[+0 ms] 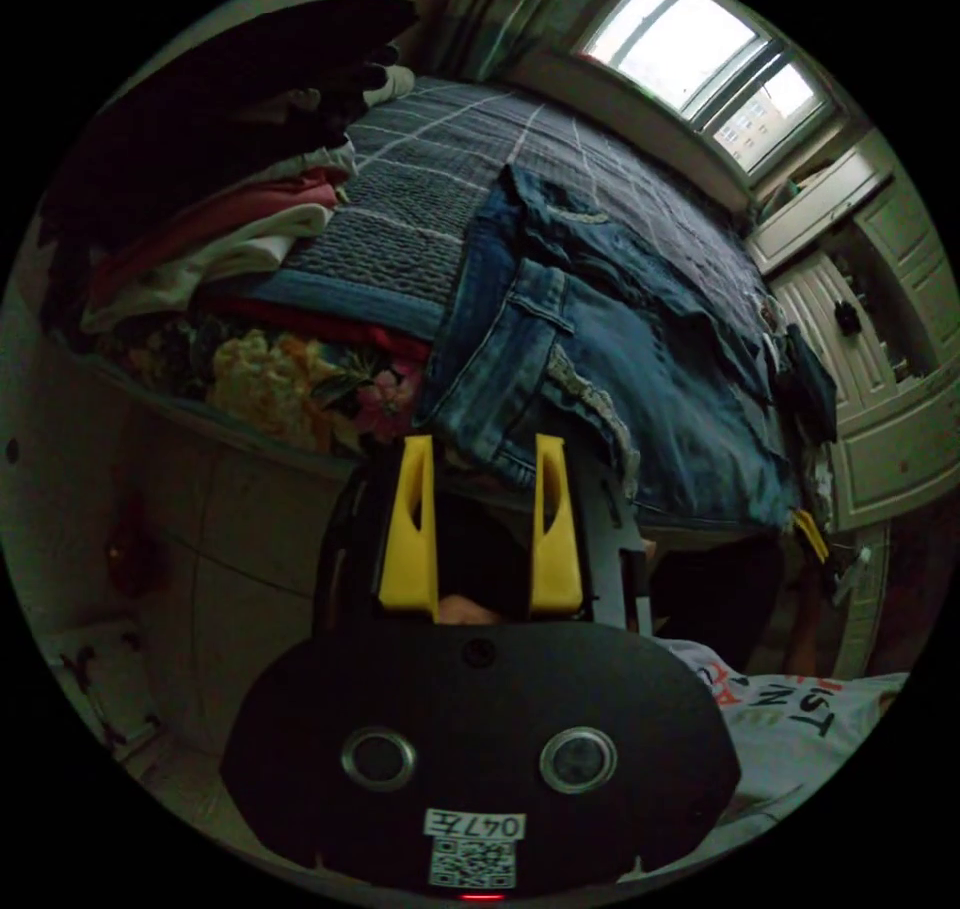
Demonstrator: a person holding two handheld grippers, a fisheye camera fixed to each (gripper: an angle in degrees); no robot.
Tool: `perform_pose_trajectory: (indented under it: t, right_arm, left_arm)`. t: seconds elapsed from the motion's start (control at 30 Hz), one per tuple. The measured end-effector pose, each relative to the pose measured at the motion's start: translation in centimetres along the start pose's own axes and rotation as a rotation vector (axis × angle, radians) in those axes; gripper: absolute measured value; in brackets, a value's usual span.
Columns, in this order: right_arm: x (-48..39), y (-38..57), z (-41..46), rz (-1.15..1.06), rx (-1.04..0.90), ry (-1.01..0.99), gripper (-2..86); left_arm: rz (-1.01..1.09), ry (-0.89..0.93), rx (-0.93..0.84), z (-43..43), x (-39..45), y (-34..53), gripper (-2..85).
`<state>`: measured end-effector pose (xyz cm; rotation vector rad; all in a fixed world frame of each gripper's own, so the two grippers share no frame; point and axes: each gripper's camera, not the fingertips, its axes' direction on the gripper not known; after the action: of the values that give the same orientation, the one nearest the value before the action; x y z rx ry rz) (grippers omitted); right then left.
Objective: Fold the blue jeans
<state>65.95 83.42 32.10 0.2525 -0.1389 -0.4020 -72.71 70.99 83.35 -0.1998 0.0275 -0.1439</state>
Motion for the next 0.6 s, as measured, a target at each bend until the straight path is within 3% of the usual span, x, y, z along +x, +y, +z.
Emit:
perform_pose_trajectory:
  t: [0.3, 0.5, 0.6]
  right_arm:
    - [-0.9, 3.2, -1.0, 0.106, -0.047, -0.056, 4.1]
    - [-2.3, 4.0, -1.2, 0.077, -0.081, 0.086, 5.1]
    - [-1.8, 3.6, -0.6, 0.14, -0.106, 0.096, 5.5]
  left_arm:
    - [-0.128, 0.215, 0.085, -1.5, -6.7, 0.5, 13.5]
    - [-0.121, -0.033, 0.047, -2.0, -8.8, 1.3, 13.8]
    - [-0.075, 0.046, 0.056, -2.1, -8.9, 1.2, 14.3]
